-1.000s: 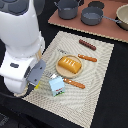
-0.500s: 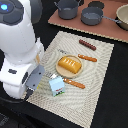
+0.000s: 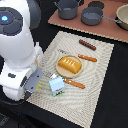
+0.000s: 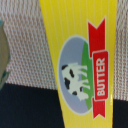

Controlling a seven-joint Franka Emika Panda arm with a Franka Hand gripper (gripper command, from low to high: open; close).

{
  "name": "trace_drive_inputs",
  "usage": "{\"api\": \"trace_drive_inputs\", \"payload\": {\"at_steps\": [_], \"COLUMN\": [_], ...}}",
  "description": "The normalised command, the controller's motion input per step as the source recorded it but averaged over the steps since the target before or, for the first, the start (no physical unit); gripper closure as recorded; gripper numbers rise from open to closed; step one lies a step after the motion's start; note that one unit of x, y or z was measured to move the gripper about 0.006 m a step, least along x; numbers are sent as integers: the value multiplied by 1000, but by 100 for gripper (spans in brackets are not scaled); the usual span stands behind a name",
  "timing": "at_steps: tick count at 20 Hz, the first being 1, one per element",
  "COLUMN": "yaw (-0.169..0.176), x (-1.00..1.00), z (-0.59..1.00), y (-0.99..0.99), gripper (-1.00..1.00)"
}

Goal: Interact with the objects in diverse but meaningful ways.

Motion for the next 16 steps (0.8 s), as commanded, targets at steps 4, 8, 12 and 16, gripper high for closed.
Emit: {"api": "trace_drive_inputs", "payload": {"at_steps": [4, 8, 12, 16], "yaw": [49, 52, 48, 46], "x": [-271, -177, -134, -89], "z": [-174, -164, -206, -77], "y": [0, 0, 0, 0], "gripper": [100, 100, 100, 100]}}
